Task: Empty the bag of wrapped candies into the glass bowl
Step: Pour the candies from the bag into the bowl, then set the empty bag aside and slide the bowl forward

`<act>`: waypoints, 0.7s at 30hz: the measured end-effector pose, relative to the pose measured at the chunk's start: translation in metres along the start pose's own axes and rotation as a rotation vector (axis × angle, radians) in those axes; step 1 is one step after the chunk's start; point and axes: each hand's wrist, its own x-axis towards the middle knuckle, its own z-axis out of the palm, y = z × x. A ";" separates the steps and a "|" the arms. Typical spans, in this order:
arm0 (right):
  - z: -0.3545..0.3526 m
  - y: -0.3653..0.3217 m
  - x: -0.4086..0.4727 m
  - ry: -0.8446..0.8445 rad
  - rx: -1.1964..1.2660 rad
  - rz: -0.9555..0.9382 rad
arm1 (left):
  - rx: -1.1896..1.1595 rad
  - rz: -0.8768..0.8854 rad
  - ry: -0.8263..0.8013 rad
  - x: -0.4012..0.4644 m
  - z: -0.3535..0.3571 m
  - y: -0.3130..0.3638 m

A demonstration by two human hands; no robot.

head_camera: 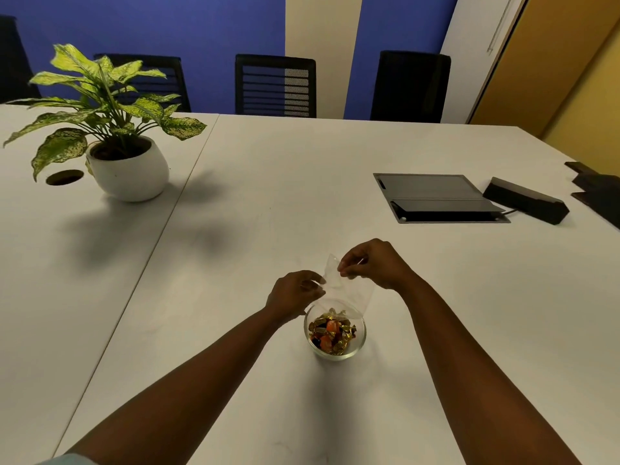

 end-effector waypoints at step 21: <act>0.047 0.060 -0.017 -0.130 0.262 0.713 | -0.385 -0.510 0.179 -0.023 -0.041 -0.085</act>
